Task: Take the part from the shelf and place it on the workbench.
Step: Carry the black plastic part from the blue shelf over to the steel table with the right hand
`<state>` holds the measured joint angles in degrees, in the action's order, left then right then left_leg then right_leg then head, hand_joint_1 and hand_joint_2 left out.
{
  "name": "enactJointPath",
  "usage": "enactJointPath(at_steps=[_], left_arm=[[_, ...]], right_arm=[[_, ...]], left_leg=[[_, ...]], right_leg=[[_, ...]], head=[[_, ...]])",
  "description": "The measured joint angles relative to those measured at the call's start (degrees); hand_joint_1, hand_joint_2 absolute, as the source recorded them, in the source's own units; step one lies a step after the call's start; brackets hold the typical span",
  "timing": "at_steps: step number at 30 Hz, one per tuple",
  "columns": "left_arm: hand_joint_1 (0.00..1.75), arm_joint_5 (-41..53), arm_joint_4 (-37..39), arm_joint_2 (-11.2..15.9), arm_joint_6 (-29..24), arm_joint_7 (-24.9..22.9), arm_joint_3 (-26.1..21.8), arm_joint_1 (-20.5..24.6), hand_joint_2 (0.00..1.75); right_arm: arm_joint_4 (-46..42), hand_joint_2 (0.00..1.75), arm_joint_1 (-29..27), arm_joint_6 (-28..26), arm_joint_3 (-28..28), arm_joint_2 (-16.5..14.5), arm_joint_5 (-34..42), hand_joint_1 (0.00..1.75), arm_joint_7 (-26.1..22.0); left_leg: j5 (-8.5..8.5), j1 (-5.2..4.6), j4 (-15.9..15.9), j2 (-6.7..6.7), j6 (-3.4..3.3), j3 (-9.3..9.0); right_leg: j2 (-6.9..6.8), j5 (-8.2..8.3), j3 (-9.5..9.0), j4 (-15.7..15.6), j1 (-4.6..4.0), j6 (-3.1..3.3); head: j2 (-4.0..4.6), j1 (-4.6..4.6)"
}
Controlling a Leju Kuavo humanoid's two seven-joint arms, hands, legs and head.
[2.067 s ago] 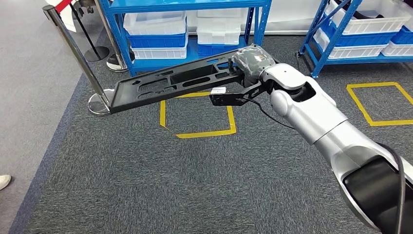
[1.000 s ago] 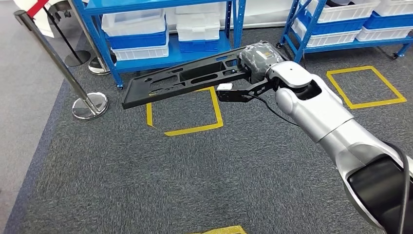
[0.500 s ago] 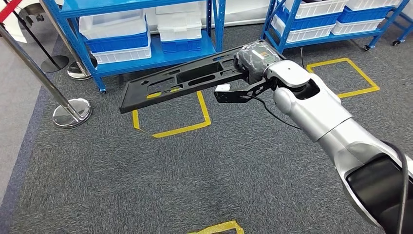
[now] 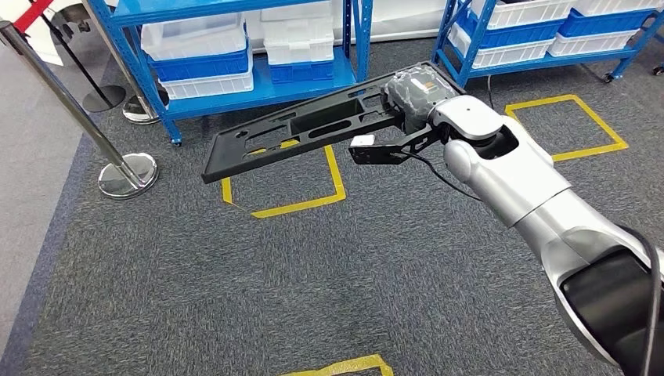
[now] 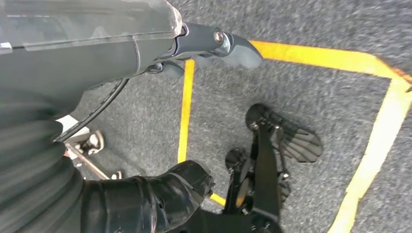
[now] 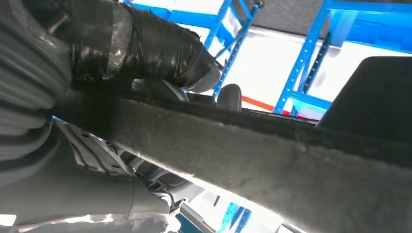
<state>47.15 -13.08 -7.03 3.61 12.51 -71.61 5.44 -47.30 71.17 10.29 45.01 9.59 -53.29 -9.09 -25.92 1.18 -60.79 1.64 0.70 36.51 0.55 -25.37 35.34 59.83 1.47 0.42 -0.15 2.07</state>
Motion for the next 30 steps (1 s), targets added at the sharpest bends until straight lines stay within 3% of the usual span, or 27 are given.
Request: enactJointPath(at_steps=[3, 4, 5, 6, 8, 10, 14, 16, 18, 19, 20, 21, 24, 26, 28, 30], left_arm=[[0.0, 0.01, 0.01, 0.0, -0.01, 0.13, -0.1, -0.01, 1.75], [0.0, 0.01, 0.01, 0.01, -0.01, 0.19, -0.13, -0.02, 1.75], [0.0, 0.02, 0.01, 0.02, -0.01, 0.24, -0.16, -0.04, 1.75], [0.0, 0.04, 0.01, 0.02, 0.0, 0.28, -0.17, -0.06, 1.75], [0.0, 0.08, 0.01, 0.05, 0.0, 0.34, -0.19, -0.07, 1.75], [0.0, 0.12, 0.01, 0.1, 0.0, 0.4, -0.19, -0.08, 1.75], [0.0, 0.17, 0.0, 0.15, 0.0, 0.51, -0.22, -0.2, 1.75], [0.0, 0.17, 0.0, 0.14, 0.0, 0.54, -0.23, -0.13, 1.75], [0.0, 0.17, 0.01, 0.12, 0.0, 0.55, -0.25, -0.02, 1.75], [0.0, 0.17, 0.01, 0.12, 0.0, 0.56, -0.25, 0.01, 1.75], [0.0, 0.17, 0.01, 0.12, 0.0, 0.57, -0.26, 0.03, 1.75], [0.0, 0.17, 0.01, 0.12, 0.0, 0.58, -0.26, 0.05, 1.75], [0.0, 0.17, 0.01, 0.04, 0.0, 0.61, -0.31, 0.02, 1.75], [0.0, 0.17, 0.01, -0.04, 0.0, 0.61, -0.34, -0.03, 1.75], [0.0, 0.17, 0.01, -0.04, 0.01, 0.62, -0.39, -0.04, 1.75], [0.0, 0.16, 0.01, -0.06, 0.02, 0.63, -0.43, -0.05, 1.75]], right_arm=[[0.06, 1.75, 0.1, -0.04, 0.03, -0.18, -0.27, 1.75, -0.01], [0.1, 1.75, 0.08, -0.04, 0.07, -0.23, -0.37, 1.75, -0.03], [0.14, 1.75, 0.06, -0.04, 0.11, -0.29, -0.44, 1.75, -0.06], [0.17, 1.75, 0.05, -0.04, 0.15, -0.33, -0.46, 1.75, -0.15], [0.2, 1.75, 0.09, -0.05, 0.19, -0.37, -0.27, 1.75, -0.45], [0.2, 1.75, 0.15, -0.07, 0.19, -0.35, 0.15, 1.75, -0.81], [0.17, 1.75, 0.16, -0.08, 0.19, -0.42, 0.46, 1.75, -1.07], [0.18, 1.75, 0.25, -0.07, 0.19, -0.32, 0.46, 1.75, -1.05], [0.28, 1.75, 0.12, -0.05, 0.19, -0.21, 0.46, 1.75, -1.04], [0.35, 1.75, -0.06, -0.04, 0.19, -0.16, 0.46, 1.75, -1.05], [0.42, 1.75, -0.23, -0.01, 0.19, -0.14, 0.45, 1.75, -1.06], [0.46, 1.75, -0.33, 0.02, 0.19, -0.11, 0.44, 1.75, -1.07], [0.51, 1.75, -0.17, 0.05, 0.19, -0.06, 0.4, 1.75, -1.05], [0.52, 1.75, -0.02, 0.04, 0.19, -0.05, 0.4, 1.75, -1.05], [0.52, 1.75, 0.0, 0.04, 0.19, -0.08, 0.41, 1.75, -1.05], [0.52, 1.75, 0.02, 0.06, 0.19, -0.12, 0.4, 1.75, -1.05]], left_leg=[[-4.89, 0.08, -9.89, -1.08, 0.53, 4.57], [-5.73, 0.09, -12.65, -1.17, 0.6, 5.88], [-5.52, 0.08, -13.46, -1.23, 0.58, 6.26], [-4.3, 0.08, -11.99, -1.31, 0.47, 5.52], [-0.87, 0.03, -4.65, -1.64, 0.04, 1.82], [0.77, -0.29, 0.85, -1.94, -0.44, -0.95], [1.21, -0.43, 2.36, -1.74, -1.46, -1.51], [1.58, -0.17, 2.98, -1.74, -2.13, -1.8], [1.62, -0.23, 3.05, -1.7, -2.43, -1.79], [1.58, -0.26, 2.99, -1.61, -2.49, -1.79], [1.53, -0.28, 2.88, -1.48, -2.53, -1.79], [1.45, -0.29, 2.72, -1.32, -2.53, -1.8], [1.07, -0.37, 2.01, -0.87, -2.19, -1.69], [1.09, -0.51, 1.66, -0.72, -1.77, -1.33], [1.3, -0.57, 1.65, -0.56, -1.27, -1.08], [0.07, -0.51, 0.55, -0.66, -0.75, -0.58]], right_leg=[[-1.25, 0.06, -0.03, -0.19, -0.23, 0.66], [-1.68, 0.02, -0.03, -0.16, -0.35, 0.72], [-2.06, -0.03, -0.04, -0.13, -0.44, 0.76], [-2.38, -0.07, -0.06, -0.08, -0.52, 0.76], [-2.86, -0.2, -0.12, 0.0, -0.64, 0.62], [-3.23, -0.23, -0.02, 0.05, -0.85, 0.25], [-3.13, -0.33, 0.06, 0.01, -0.9, -0.92], [-1.89, -2.62, 1.58, 3.41, -0.82, -1.31], [-0.89, -6.2, 5.07, 10.86, -0.74, -1.42], [-0.74, -7.21, 6.67, 14.11, -0.73, -1.46], [-0.7, -7.19, 7.51, 15.68, -0.72, -1.46], [-0.69, -6.02, 7.23, 14.92, -0.72, -1.4], [-0.53, -0.53, 2.36, 4.2, -0.89, -0.77], [-0.41, 0.46, 0.84, 0.57, -1.15, -0.46], [-0.5, 0.64, 0.9, 0.34, -1.17, -0.18], [-0.82, 1.11, 0.92, -0.09, -0.92, 0.51]], head=[[0.0, 0.03], [-0.01, 0.03], [0.0, 0.03], [0.0, 0.03], [0.01, 0.02], [0.0, 0.02], [0.0, -0.02], [0.0, -0.05], [0.0, -0.06], [0.0, -0.06], [0.0, -0.06], [0.0, -0.06], [0.0, -0.05], [-0.01, -0.04], [-0.01, -0.04], [-0.01, -0.03]])
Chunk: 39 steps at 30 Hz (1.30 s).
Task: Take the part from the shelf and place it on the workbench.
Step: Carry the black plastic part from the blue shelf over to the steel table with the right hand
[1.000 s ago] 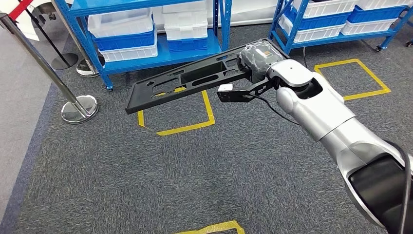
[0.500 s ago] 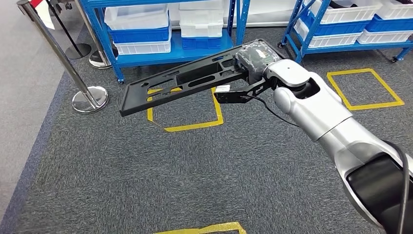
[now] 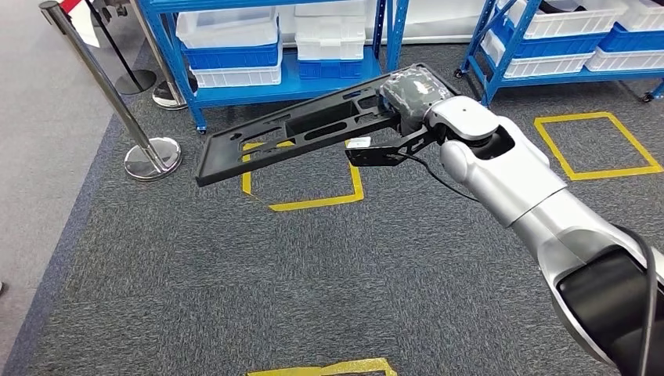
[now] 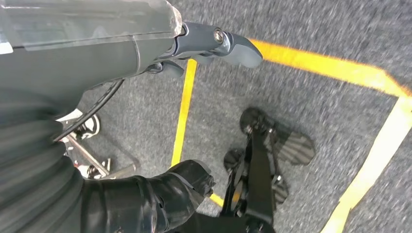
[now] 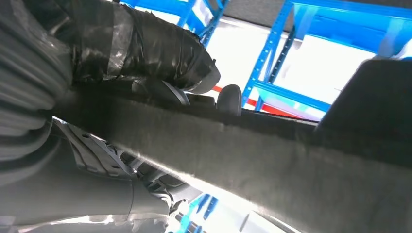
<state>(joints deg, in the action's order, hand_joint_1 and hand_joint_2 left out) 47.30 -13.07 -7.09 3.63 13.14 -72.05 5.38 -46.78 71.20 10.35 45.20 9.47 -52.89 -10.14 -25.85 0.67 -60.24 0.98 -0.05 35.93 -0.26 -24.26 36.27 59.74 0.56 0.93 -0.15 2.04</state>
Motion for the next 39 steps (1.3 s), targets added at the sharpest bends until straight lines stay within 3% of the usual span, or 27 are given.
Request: enactJointPath(at_steps=[1, 3, 5, 6, 7, 9, 11, 14, 15, 17, 19, 20, 21, 22, 24, 26, 29, 31, 34, 35, 36, 37, 39], left_arm=[[0.0, -0.01, 0.0, -0.03, 0.01, 0.0, -0.01, 0.0, 1.75], [0.0, -0.04, 0.0, -0.07, 0.02, 0.01, -0.03, 0.01, 1.75], [0.0, -0.09, 0.0, -0.04, 0.02, 0.03, -0.06, 0.03, 1.75], [0.0, -0.09, 0.0, -0.04, 0.02, 0.04, -0.07, 0.03, 1.75], [0.0, -0.08, 0.0, -0.03, 0.02, 0.04, -0.08, 0.04, 1.75], [0.0, -0.08, 0.0, -0.02, 0.02, 0.04, -0.1, 0.1, 1.75], [0.0, -0.18, 0.0, -0.03, 0.02, 0.11, -0.13, 0.21, 1.75], [0.0, -0.3, 0.0, -0.03, 0.04, 0.56, -0.2, 0.13, 1.75], [0.0, -0.3, 0.0, -0.03, 0.05, 0.69, -0.21, 0.1, 1.75], [0.0, -0.27, 0.0, -0.05, 0.06, 0.81, -0.22, 0.1, 1.75], [0.0, -0.25, 0.0, -0.06, 0.07, 0.84, -0.23, 0.12, 1.75], [0.0, -0.25, 0.0, -0.05, 0.07, 0.85, -0.24, 0.11, 1.75], [0.0, -0.25, 0.0, -0.05, 0.05, 0.85, -0.25, 0.09, 1.75], [0.0, -0.25, 0.0, -0.05, 0.04, 0.85, -0.26, 0.05, 1.75], [0.0, -0.25, 0.0, -0.08, 0.02, 0.85, -0.28, -0.01, 1.75], [0.0, -0.25, 0.0, -0.11, 0.02, 0.85, -0.3, 0.05, 1.75], [0.0, -0.25, -0.01, -0.1, 0.03, 0.86, -0.3, 0.16, 1.75], [0.0, -0.25, -0.01, -0.11, 0.03, 0.89, -0.3, 0.1, 1.75], [0.0, -0.25, 0.0, -0.21, 0.02, 0.9, -0.3, 0.03, 1.75], [0.0, -0.25, 0.0, -0.21, 0.02, 0.9, -0.3, 0.03, 1.75], [0.0, -0.25, 0.0, -0.21, 0.02, 0.9, -0.3, 0.03, 1.75], [0.0, -0.24, 0.0, -0.2, 0.02, 0.9, -0.3, 0.02, 1.75], [0.0, -0.22, 0.0, -0.19, 0.02, 0.9, -0.3, 0.07, 1.75]], right_arm=[[0.0, 1.75, 0.03, 0.01, 0.0, -0.03, -0.01, 1.75, 0.02], [0.01, 1.75, 0.04, 0.03, 0.01, -0.04, -0.01, 1.75, 0.02], [0.02, 1.75, -0.1, 0.1, 0.05, -0.05, -0.01, 1.75, 0.0], [0.03, 1.75, -0.19, 0.14, 0.1, -0.05, -0.01, 1.75, -0.01], [0.03, 1.75, -0.25, 0.19, 0.16, -0.05, -0.01, 1.75, -0.02], [0.0, 1.75, -0.23, 0.24, 0.23, -0.04, 0.01, 1.75, -0.03], [-0.03, 1.75, -0.15, 0.27, 0.24, 0.01, 0.03, 1.75, -0.02], [-0.05, 1.75, -0.13, 0.39, 0.27, 0.09, 0.22, 1.75, -0.1], [-0.06, 1.75, -0.11, 0.45, 0.28, 0.17, 0.27, 1.75, -0.13], [-0.06, 1.75, -0.12, 0.54, 0.29, 0.33, 0.28, 1.75, -0.12], [-0.03, 1.75, -0.3, 0.6, 0.34, 0.39, 0.28, 1.75, -0.13], [-0.01, 1.75, -0.46, 0.63, 0.38, 0.4, 0.28, 1.75, -0.15], [0.02, 1.75, -0.61, 0.66, 0.42, 0.42, 0.28, 1.75, -0.15], [0.03, 1.75, -0.7, 0.67, 0.43, 0.43, 0.28, 1.75, -0.15], [0.03, 1.75, -0.67, 0.69, 0.44, 0.45, 0.28, 1.75, -0.14], [0.03, 1.75, -0.53, 0.69, 0.44, 0.46, 0.28, 1.75, -0.15], [0.03, 1.75, -0.41, 0.7, 0.44, 0.45, 0.3, 1.75, -0.16], [0.03, 1.75, -0.28, 0.71, 0.44, 0.45, 0.28, 1.75, -0.13], [0.04, 1.75, -0.18, 0.72, 0.44, 0.45, 0.28, 1.75, -0.06], [0.04, 1.75, -0.23, 0.73, 0.45, 0.45, 0.28, 1.75, -0.07], [0.05, 1.75, -0.29, 0.74, 0.46, 0.44, 0.28, 1.75, -0.1], [0.05, 1.75, -0.33, 0.75, 0.48, 0.44, 0.28, 1.75, -0.13], [0.05, 1.75, -0.27, 0.75, 0.5, 0.44, 0.27, 1.75, -0.08]], left_leg=[[-1.57, 0.07, -1.93, -0.16, 0.27, 0.75], [-5.81, 0.24, -8.76, -0.49, 0.77, 3.33], [-8.14, 0.32, -14.18, -0.55, 1.07, 5.01], [-7.83, 0.33, -14.07, -0.57, 1.09, 4.45], [-6.64, 0.33, -11.66, -0.6, 1.02, 2.69], [-4.08, 0.22, -3.58, -0.7, 0.65, -2.28], [-3.07, -0.05, 1.1, -0.69, 0.06, -4.64], [-2.19, -0.11, 1.82, -0.68, -1.05, -4.34], [-1.64, -0.01, 2.1, -0.73, -1.49, -4.29], [-0.57, 0.18, 2.48, -0.86, -2.15, -3.85], [0.02, 0.13, 2.32, -0.89, -2.38, -2.91], [0.2, 0.1, 2.17, -0.87, -2.36, -2.49], [0.33, 0.09, 1.98, -0.83, -2.32, -2.13], [0.4, 0.09, 1.75, -0.78, -2.26, -1.87], [0.41, 0.01, 1.32, -0.68, -2.04, -1.54], [0.48, -0.15, 1.0, -0.64, -1.6, -1.22], [0.65, -0.22, 1.02, -0.62, -0.77, -0.95], [-0.79, -0.17, -0.72, -0.65, -0.23, -0.11], [-5.96, 0.13, -10.51, -0.71, 0.46, 4.25], [-6.93, 0.2, -13.48, -0.71, 0.64, 5.57], [-6.79, 0.25, -14.58, -0.72, 0.75, 5.97], [-5.63, 0.31, -13.47, -0.74, 0.79, 5.3], [-2.01, 0.44, -6.16, -0.58, 0.64, 1.49]], right_leg=[[-0.15, 0.28, 0.11, -0.23, 0.16, 0.38], [-0.25, 0.74, 0.7, -0.27, 0.16, 0.77], [-0.28, 1.21, 1.46, -0.1, 0.12, 0.76], [-0.31, 1.46, 1.83, 0.01, 0.12, 0.69], [-0.33, 1.7, 2.18, 0.13, 0.13, 0.57], [-0.39, 2.2, 2.74, 0.37, 0.05, 0.15], [-0.45, 2.68, 3.03, 0.37, -0.07, -0.49], [-0.48, 3.3, 3.08, -0.12, 0.0, -1.56], [-0.39, 2.72, 3.39, 0.41, 0.05, -1.83], [-0.07, -0.87, 5.29, 5.01, 0.16, -2.15], [0.09, -5.24, 8.03, 12.59, 0.2, -2.37], [0.09, -6.25, 8.69, 15.13, 0.22, -2.45], [0.09, -6.2, 8.27, 15.59, 0.23, -2.46], [0.08, -5.2, 6.67, 13.67, 0.22, -2.37], [0.14, -2.61, 1.73, 6.02, 0.09, -1.94], [0.22, -1.58, -0.88, 1.15, -0.21, -1.44], [0.15, -1.29, -0.92, 0.34, -0.24, -0.74], [0.0, -0.83, -0.99, -0.18, 0.14, 0.03], [-0.09, -0.48, -0.69, -0.38, 0.23, 0.6], [-0.09, -0.44, -0.57, -0.33, 0.22, 0.62], [-0.09, -0.41, -0.49, -0.26, 0.22, 0.6], [-0.09, -0.39, -0.45, -0.17, 0.23, 0.57], [-0.03, -0.43, -0.38, 0.08, 0.24, 0.36]], head=[[0.0, 0.01], [0.0, 0.03], [0.0, 0.04], [0.01, 0.04], [0.01, 0.04], [0.01, 0.03], [0.01, 0.01], [0.01, 0.0], [0.01, 0.0], [0.01, -0.01], [0.01, -0.02], [0.01, -0.02], [0.01, -0.02], [0.0, -0.02], [0.01, -0.02], [0.01, -0.01], [0.0, 0.0], [0.01, 0.02], [0.01, 0.05], [0.01, 0.05], [0.01, 0.05], [0.01, 0.05], [0.01, 0.04]])
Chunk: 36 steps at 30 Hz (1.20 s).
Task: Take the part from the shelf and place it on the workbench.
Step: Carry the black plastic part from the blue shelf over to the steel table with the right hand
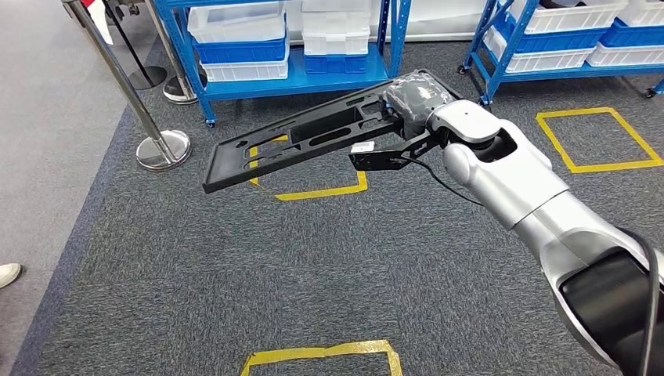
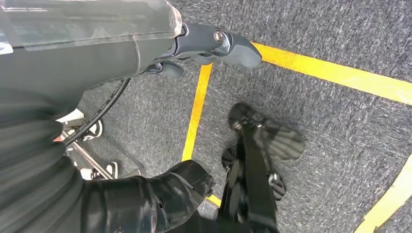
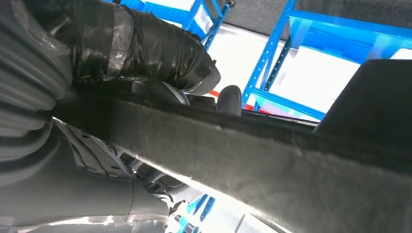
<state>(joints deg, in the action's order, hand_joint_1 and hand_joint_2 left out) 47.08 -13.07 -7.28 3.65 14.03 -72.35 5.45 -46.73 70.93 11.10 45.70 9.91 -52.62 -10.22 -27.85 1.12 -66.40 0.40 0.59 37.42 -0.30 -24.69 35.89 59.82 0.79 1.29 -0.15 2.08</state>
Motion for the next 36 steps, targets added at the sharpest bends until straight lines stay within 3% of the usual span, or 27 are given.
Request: enactJointPath(at_steps=[2, 5, 7, 8, 10, 12, 13, 14, 16, 17, 19, 21, 23, 25, 27, 28, 29, 31, 33, 35, 36], left_arm=[[0.0, 0.01, 0.0, -0.01, 0.0, -0.02, -0.01, 0.04, 1.75], [0.0, -0.03, 0.0, -0.01, 0.0, -0.11, -0.08, -0.08, 1.75], [0.0, -0.05, 0.0, -0.02, 0.0, -0.15, -0.21, -0.07, 1.75], [0.0, -0.05, 0.0, -0.02, 0.0, -0.15, -0.28, -0.05, 1.75], [0.0, -0.08, -0.01, -0.02, 0.0, -0.15, -0.39, 0.0, 1.75], [0.0, -0.09, -0.02, 0.01, -0.01, -0.15, -0.44, 0.04, 1.75], [0.0, -0.1, -0.02, 0.02, -0.01, -0.14, -0.46, 0.06, 1.75], [0.0, -0.12, -0.02, 0.02, 0.0, -0.14, -0.47, 0.07, 1.75], [0.0, -0.19, -0.01, -0.03, 0.03, -0.11, -0.49, 0.08, 1.75], [0.0, -0.23, 0.0, -0.05, 0.04, -0.1, -0.5, 0.07, 1.75], [0.0, -0.28, 0.0, -0.09, 0.04, -0.09, -0.5, 0.07, 1.75], [0.0, -0.28, -0.01, -0.09, 0.04, -0.08, -0.5, 0.07, 1.75], [0.0, -0.27, -0.02, -0.06, 0.04, -0.07, -0.51, 0.17, 1.75], [0.0, -0.26, -0.02, -0.09, 0.04, -0.07, -0.52, 0.16, 1.75], [0.0, -0.26, -0.02, -0.13, 0.03, -0.08, -0.54, -0.03, 1.75], [0.0, -0.26, -0.02, -0.11, 0.03, -0.1, -0.55, -0.09, 1.75], [0.0, -0.26, -0.02, -0.11, 0.02, -0.11, -0.56, -0.09, 1.75], [0.0, -0.26, -0.02, -0.11, 0.02, -0.13, -0.57, -0.06, 1.75], [0.0, -0.26, -0.02, -0.1, 0.03, -0.14, -0.58, -0.11, 1.75], [0.0, -0.26, -0.02, -0.11, 0.03, -0.16, -0.61, -0.01, 1.75], [0.0, -0.24, -0.02, -0.14, 0.03, -0.2, -0.62, 0.14, 1.75]], right_arm=[[0.01, 1.75, 0.25, -0.01, 0.01, 0.05, 0.03, 1.75, 0.37], [0.0, 1.75, 0.35, -0.09, 0.01, -0.3, 0.23, 1.75, 1.41], [0.0, 1.75, 0.41, -0.13, 0.01, -0.32, 0.17, 1.75, 1.96], [0.0, 1.75, 0.49, -0.13, 0.01, -0.27, 0.08, 1.75, 2.15], [0.03, 1.75, 0.58, -0.13, 0.01, -0.19, -0.14, 1.75, 2.37], [0.14, 1.75, 0.58, -0.11, 0.01, -0.15, -0.28, 1.75, 2.44], [0.22, 1.75, 0.61, -0.11, 0.01, -0.09, -0.37, 1.75, 2.52], [0.28, 1.75, 0.69, -0.11, 0.01, -0.02, -0.48, 1.75, 2.64], [0.35, 1.75, 1.11, -0.14, 0.01, 0.21, -0.82, 1.75, 2.9], [0.38, 1.75, 1.35, -0.16, 0.01, 0.29, -1.0, 1.75, 2.99], [0.41, 1.75, 1.65, -0.18, 0.01, 0.37, -1.25, 1.75, 3.09], [0.46, 1.75, 1.72, -0.22, 0.0, 0.49, -1.32, 1.75, 3.15], [0.88, 1.75, 2.03, -0.3, -0.07, 1.21, -1.85, 1.75, 3.46], [1.68, 1.75, 2.49, -0.36, -0.19, 1.92, -2.97, 1.75, 4.2], [2.81, 1.75, 2.84, -0.34, -0.25, 2.04, -4.73, 1.75, 5.21], [3.54, 1.75, 2.96, -0.33, -0.26, 2.1, -5.67, 1.75, 5.68], [4.29, 1.75, 3.1, -0.31, -0.26, 2.2, -6.38, 1.75, 5.99], [5.56, 1.75, 3.51, -0.32, -0.26, 2.46, -7.18, 1.75, 6.33], [6.56, 1.75, 4.15, -0.33, -0.26, 2.64, -7.52, 1.75, 6.56], [7.73, 1.75, 4.75, -0.34, -0.29, 2.86, -8.38, 1.75, 7.23], [8.46, 1.75, 5.03, -0.28, -0.33, 3.06, -9.16, 1.75, 7.8]], left_leg=[[1.67, -0.11, 5.99, 0.55, -0.31, -3.03], [1.91, -0.35, 7.33, 0.41, -1.06, -3.45], [2.44, -0.17, 7.97, -0.41, -1.83, -3.56], [2.68, -0.06, 8.27, -0.86, -2.22, -3.57], [2.84, -0.11, 8.36, -1.71, -2.59, -3.42], [2.82, -0.19, 8.23, -2.58, -2.66, -3.31], [2.79, -0.22, 8.15, -3.0, -2.65, -3.3], [2.74, -0.26, 8.05, -3.44, -2.62, -3.31], [2.52, -0.53, 7.73, -4.3, -2.41, -3.28], [2.39, -0.72, 7.54, -4.65, -2.27, -3.23], [2.23, -1.04, 7.27, -5.01, -2.05, -3.11], [2.22, -1.04, 7.37, -5.37, -1.94, -3.14], [1.14, -0.86, 6.38, -4.91, -1.22, -2.85], [-2.27, -0.53, 1.33, -2.76, -0.39, -0.79], [-5.76, -0.39, -6.28, -1.14, -0.09, 2.54], [-6.23, -0.36, -8.56, -0.94, -0.04, 3.54], [-5.52, -0.36, -8.66, -0.84, -0.09, 3.55], [-1.56, -0.34, -2.59, 0.2, -0.44, 0.7], [1.07, -0.13, 4.37, 3.17, -0.94, -2.52], [1.2, -0.14, 6.75, 4.58, -1.24, -3.57], [1.33, -0.23, 7.24, 3.99, -1.37, -3.74]], right_leg=[[0.27, 0.08, 0.35, 0.24, -0.09, -0.61], [0.88, 0.65, 0.74, 0.02, -0.12, -1.76], [1.08, -0.35, 1.45, 1.26, -0.09, -2.27], [1.06, -1.76, 2.46, 3.4, -0.08, -2.43], [0.87, -5.49, 5.72, 10.55, -0.03, -2.66], [0.74, -6.82, 7.85, 15.51, -0.02, -2.75], [0.57, -5.96, 7.47, 15.03, -0.03, -2.69], [0.11, -4.28, 6.02, 12.38, -0.08, -2.52], [-2.41, -1.12, 2.03, 4.62, -0.56, -1.9], [-3.68, -0.35, 0.69, 1.8, -0.87, -1.57], [-4.99, -0.32, 0.02, -0.03, -1.34, -1.19], [-4.41, -0.25, 0.15, 0.03, -1.26, -1.05], [-2.68, 0.17, 0.25, -0.23, -0.88, -0.4], [-0.73, 0.69, 0.43, -0.54, -0.5, 0.36], [0.82, 0.88, 0.75, -0.46, -0.44, 0.57], [1.69, 0.93, 0.85, -0.38, -0.44, 0.58], [2.56, 0.97, 0.89, -0.28, -0.44, 0.56], [4.19, 1.0, 0.92, -0.03, -0.42, 0.46], [5.64, 1.11, 1.27, 0.23, -0.35, 0.08], [7.11, 1.55, 1.85, 0.13, 0.03, -0.77], [7.93, 1.85, 2.06, -0.06, 0.18, -1.28]], head=[[0.0, -0.02], [0.0, -0.02], [0.01, -0.05], [0.0, -0.07], [-0.01, -0.08], [0.01, -0.09], [0.01, -0.09], [0.01, -0.09], [0.0, -0.09], [0.0, -0.08], [-0.01, -0.04], [-0.01, -0.01], [0.0, -0.01], [0.01, -0.01], [0.0, -0.01], [0.0, -0.01], [0.0, -0.01], [0.0, -0.01], [0.01, -0.03], [0.01, -0.02], [0.0, -0.01]])
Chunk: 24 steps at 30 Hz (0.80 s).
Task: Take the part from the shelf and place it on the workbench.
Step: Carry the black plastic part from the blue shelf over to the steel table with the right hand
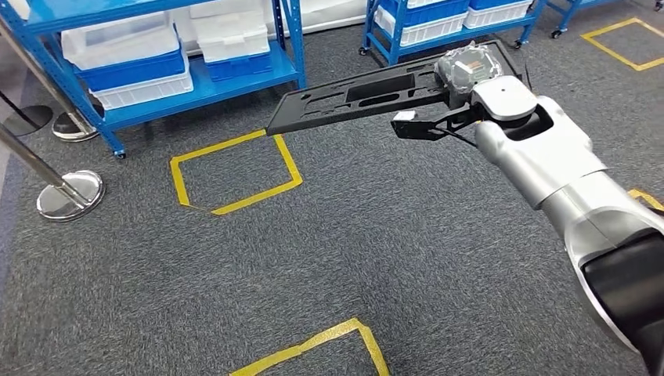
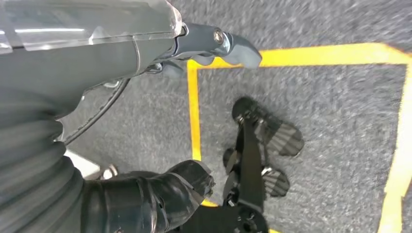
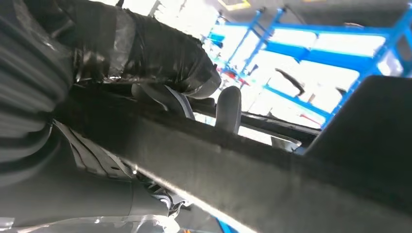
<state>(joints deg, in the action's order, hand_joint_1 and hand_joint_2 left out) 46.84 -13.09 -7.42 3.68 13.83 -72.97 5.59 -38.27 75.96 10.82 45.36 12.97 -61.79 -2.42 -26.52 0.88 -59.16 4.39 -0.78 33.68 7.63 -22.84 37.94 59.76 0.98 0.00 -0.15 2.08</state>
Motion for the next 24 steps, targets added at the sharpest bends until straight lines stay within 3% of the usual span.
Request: enactJointPath(at_steps=[1, 3, 5, 7, 8, 9, 11, 13, 14, 16, 18, 20, 22, 23, 24], left_arm=[[0.0, 0.03, 0.0, -0.04, -0.01, -0.1, -0.01, 0.14, 1.75], [0.0, 0.09, 0.01, -0.15, -0.07, -0.42, -0.05, 0.27, 1.75], [0.0, 0.09, 0.02, -0.2, -0.13, -0.73, -0.15, 0.17, 1.75], [0.0, 0.02, 0.02, -0.21, -0.19, -0.92, -0.26, -0.02, 1.75], [0.0, -0.01, 0.02, -0.22, -0.21, -0.96, -0.3, -0.09, 1.75], [0.0, -0.04, 0.02, -0.28, -0.23, -0.99, -0.32, -0.11, 1.75], [0.0, -0.06, 0.02, -0.44, -0.24, -1.0, -0.36, -0.06, 1.75], [0.0, -0.08, 0.02, -0.55, -0.26, -1.05, -0.39, 0.08, 1.75], [0.0, -0.09, 0.02, -0.55, -0.3, -1.13, -0.41, 0.18, 1.75], [0.0, -0.1, 0.02, -0.58, -0.45, -1.37, -0.46, 0.43, 1.75], [0.0, -0.09, 0.02, -0.68, -0.67, -1.67, -0.56, 0.5, 1.75], [0.0, -0.07, 0.02, -0.82, -0.78, -1.85, -0.64, 0.31, 1.75], [0.0, -0.05, 0.02, -0.87, -0.81, -1.87, -0.69, 0.07, 1.75], [0.0, -0.05, 0.02, -0.87, -0.81, -1.87, -0.71, 0.0, 1.75], [0.0, -0.05, 0.02, -0.87, -0.82, -1.87, -0.72, -0.02, 1.75]], right_arm=[[0.78, 1.75, 0.28, 0.13, -0.06, 0.2, -1.01, 1.75, 0.68], [2.89, 1.75, 1.51, 0.49, -0.24, 0.61, -3.26, 1.75, 2.15], [5.36, 1.75, 3.32, 0.7, -0.51, 0.81, -5.02, 1.75, 3.3], [7.37, 1.75, 4.59, 0.73, -0.98, 1.01, -5.63, 1.75, 3.78], [8.12, 1.75, 4.97, 0.72, -1.24, 1.13, -5.7, 1.75, 3.85], [8.74, 1.75, 5.3, 0.7, -1.47, 1.25, -5.76, 1.75, 3.9], [9.63, 1.75, 6.04, 0.7, -1.81, 1.37, -6.08, 1.75, 4.25], [10.18, 1.75, 6.64, 0.75, -2.15, 1.43, -6.49, 1.75, 4.72], [10.47, 1.75, 6.8, 0.82, -2.38, 1.61, -6.71, 1.75, 4.86], [10.98, 1.75, 6.98, 1.0, -2.87, 2.03, -7.23, 1.75, 4.94], [11.3, 1.75, 7.12, 1.16, -3.39, 2.3, -7.64, 1.75, 4.82], [11.57, 1.75, 7.15, 1.23, -3.84, 2.4, -7.77, 1.75, 4.66], [11.85, 1.75, 7.12, 1.27, -4.1, 2.44, -7.81, 1.75, 4.55], [11.95, 1.75, 7.11, 1.31, -4.17, 2.44, -7.82, 1.75, 4.47], [12.03, 1.75, 7.11, 1.34, -4.22, 2.45, -7.83, 1.75, 4.39]], left_leg=[[0.27, 0.05, 0.38, -0.81, -0.27, -0.21], [0.88, 0.24, 1.38, -2.33, -0.97, -0.61], [1.09, 0.21, 1.69, -3.77, -1.38, -0.61], [0.96, 0.16, 1.55, -5.28, -1.44, -0.54], [0.83, 0.16, 1.46, -6.09, -1.42, -0.6], [0.62, 0.18, 1.3, -6.9, -1.35, -0.66], [0.0, 0.05, 0.74, -8.44, -0.96, -0.75], [-0.62, -0.35, 0.16, -9.71, -0.37, -0.79], [-0.81, -0.59, 0.09, -10.26, -0.08, -0.85], [-1.2, -0.64, 0.08, -11.16, 0.43, -1.09], [-2.94, -0.35, -1.84, -9.44, 0.94, -0.45], [-6.41, -0.06, -7.98, -6.29, 1.26, 2.25], [-8.8, -0.01, -14.91, -5.02, 1.32, 5.62], [-8.49, -0.03, -16.15, -4.82, 1.22, 6.4], [-7.0, -0.07, -15.01, -4.62, 0.99, 6.13]], right_leg=[[0.06, 0.12, 0.1, -0.09, 0.11, -0.37], [-2.45, -1.27, 1.1, 1.83, -0.16, -0.78], [-5.91, -4.82, 4.1, 8.26, -0.3, -1.03], [-7.02, -7.27, 7.15, 14.89, -0.08, -1.43], [-7.28, -6.98, 7.41, 15.69, 0.06, -1.6], [-7.66, -5.63, 6.42, 13.98, 0.18, -1.72], [-9.97, -2.22, 2.29, 6.23, 0.08, -1.65], [-11.86, -0.9, -0.19, 1.12, -0.33, -1.07], [-12.01, -1.12, -0.25, 0.73, -0.56, -0.71], [-10.5, -0.92, -0.14, 0.61, -0.42, -0.08], [-9.13, -0.69, -0.17, 0.34, -0.12, 0.55], [-7.75, -0.54, -0.12, 0.23, -0.03, 1.02], [-6.06, -0.49, -0.03, 0.3, -0.19, 1.18], [-5.12, -0.48, -0.01, 0.38, -0.28, 1.19], [-4.17, -0.48, -0.02, 0.47, -0.36, 1.19]], head=[[-0.01, 0.01], [-0.01, -0.09], [-0.01, -0.17], [-0.01, -0.17], [-0.01, -0.17], [0.0, -0.17], [0.0, -0.18], [-0.01, -0.13], [-0.01, -0.11], [-0.01, -0.07], [0.0, -0.05], [0.01, -0.04], [0.01, -0.03], [0.0, -0.03], [0.01, -0.02]])
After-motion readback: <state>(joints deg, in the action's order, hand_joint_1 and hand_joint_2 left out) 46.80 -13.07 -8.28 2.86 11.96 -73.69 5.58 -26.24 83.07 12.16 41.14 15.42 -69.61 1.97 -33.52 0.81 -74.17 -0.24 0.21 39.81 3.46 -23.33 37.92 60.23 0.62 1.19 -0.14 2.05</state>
